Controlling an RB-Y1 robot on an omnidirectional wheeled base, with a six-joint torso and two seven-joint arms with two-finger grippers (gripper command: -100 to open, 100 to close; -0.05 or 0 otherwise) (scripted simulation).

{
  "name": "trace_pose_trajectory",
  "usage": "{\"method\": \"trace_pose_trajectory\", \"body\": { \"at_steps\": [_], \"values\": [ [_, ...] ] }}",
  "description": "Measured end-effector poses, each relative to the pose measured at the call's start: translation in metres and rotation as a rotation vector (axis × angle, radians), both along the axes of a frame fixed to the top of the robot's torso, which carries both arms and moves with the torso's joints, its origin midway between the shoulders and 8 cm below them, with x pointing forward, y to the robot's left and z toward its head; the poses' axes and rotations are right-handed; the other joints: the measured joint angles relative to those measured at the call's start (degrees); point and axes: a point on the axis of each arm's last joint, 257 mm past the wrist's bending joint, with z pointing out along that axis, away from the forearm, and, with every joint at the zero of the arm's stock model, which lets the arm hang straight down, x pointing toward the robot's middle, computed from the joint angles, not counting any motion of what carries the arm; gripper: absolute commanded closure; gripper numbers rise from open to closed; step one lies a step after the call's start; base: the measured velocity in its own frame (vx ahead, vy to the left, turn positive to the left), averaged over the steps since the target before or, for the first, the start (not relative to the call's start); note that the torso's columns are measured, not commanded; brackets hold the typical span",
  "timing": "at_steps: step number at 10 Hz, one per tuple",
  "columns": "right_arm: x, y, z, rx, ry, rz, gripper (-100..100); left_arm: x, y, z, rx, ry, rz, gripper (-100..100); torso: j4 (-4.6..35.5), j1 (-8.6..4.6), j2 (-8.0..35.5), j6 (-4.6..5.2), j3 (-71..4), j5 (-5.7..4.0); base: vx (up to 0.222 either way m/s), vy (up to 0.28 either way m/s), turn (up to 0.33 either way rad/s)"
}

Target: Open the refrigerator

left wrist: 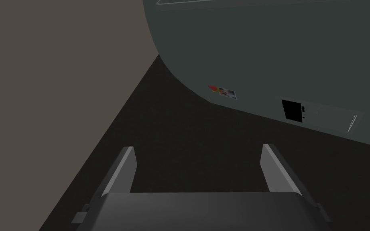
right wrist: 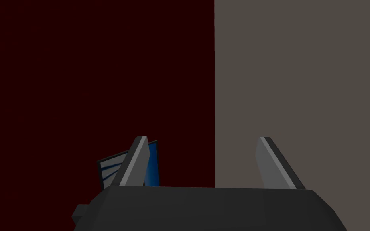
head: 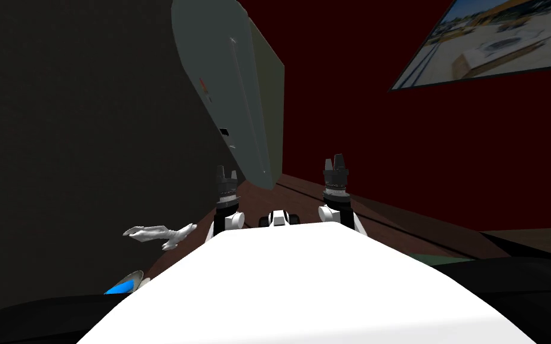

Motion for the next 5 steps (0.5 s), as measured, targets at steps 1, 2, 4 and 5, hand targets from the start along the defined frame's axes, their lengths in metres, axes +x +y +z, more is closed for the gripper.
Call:
{"method": "trace_pose_trajectory", "body": {
  "at_steps": [1,2,4,5],
  "values": [
    [0.000,0.000,0.000,0.000,0.000,0.000,0,0.001,0.001,-0.003,0.020,0.009,-0.012,-100,0.16,0.02,0.13,0.00,-0.27,0.00,0.131,-0.060,0.055],
    [0.000,0.000,0.000,0.000,0.000,0.000,0,0.003,0.002,-0.006,0.039,0.019,-0.023,-100,0.20,0.06,0.16,0.00,-0.32,0.01,0.145,-0.064,0.067],
    [0.000,0.000,0.000,0.000,0.000,0.000,0,0.006,0.004,-0.015,0.063,0.042,-0.039,-100,0.27,0.09,0.36,0.00,-0.22,0.02,0.144,-0.075,0.060],
    [0.000,0.000,0.000,0.000,0.000,0.000,0,0.008,0.008,-0.019,0.066,0.050,-0.042,-100,0.28,0.05,0.38,0.01,-0.20,0.01,0.161,-0.109,0.064]
  ]
}}
